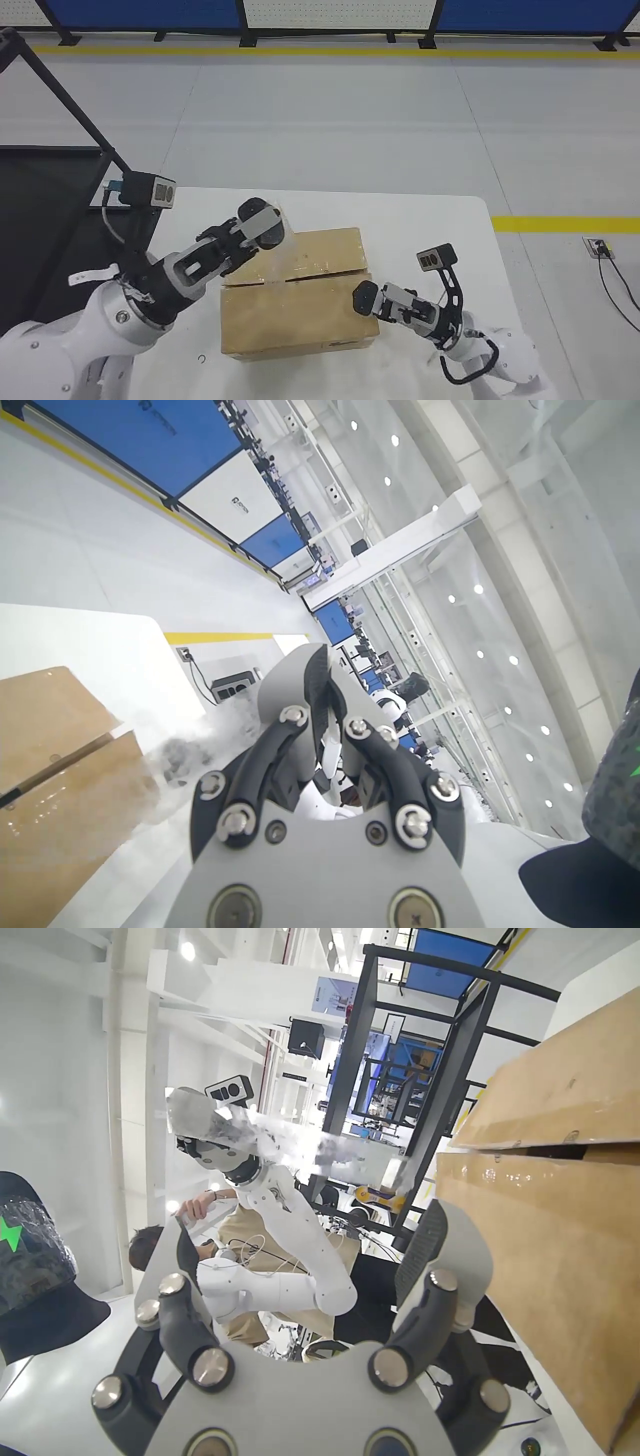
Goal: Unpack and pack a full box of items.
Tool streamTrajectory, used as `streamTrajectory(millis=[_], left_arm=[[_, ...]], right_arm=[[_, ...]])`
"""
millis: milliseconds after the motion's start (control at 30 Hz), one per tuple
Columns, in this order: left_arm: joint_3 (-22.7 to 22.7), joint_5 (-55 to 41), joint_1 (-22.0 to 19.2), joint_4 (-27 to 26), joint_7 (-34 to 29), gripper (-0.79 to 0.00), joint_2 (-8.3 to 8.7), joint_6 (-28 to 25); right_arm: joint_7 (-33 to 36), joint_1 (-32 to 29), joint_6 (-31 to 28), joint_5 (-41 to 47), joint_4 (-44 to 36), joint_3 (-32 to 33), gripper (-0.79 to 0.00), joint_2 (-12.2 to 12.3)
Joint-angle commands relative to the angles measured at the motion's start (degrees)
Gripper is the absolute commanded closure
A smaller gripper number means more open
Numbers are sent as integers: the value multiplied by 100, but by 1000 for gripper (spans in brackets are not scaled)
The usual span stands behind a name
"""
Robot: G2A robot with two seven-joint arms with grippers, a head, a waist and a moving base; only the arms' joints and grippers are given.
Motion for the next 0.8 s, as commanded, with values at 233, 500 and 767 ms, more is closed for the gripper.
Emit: streamTrajectory(millis=[233,500,767], left_arm=[[567,41,-234,86,248,0,-9,-4],[1007,76,-488,191,368,0,-26,-11],[1236,90,-778,621,445,0,-42,-44]], right_arm=[[5,-189,-261,212,-39,-420,-785,-28],[-207,-263,-287,165,-35,-637,-785,-21],[-489,-392,-659,392,-38,-258,-785,33]])
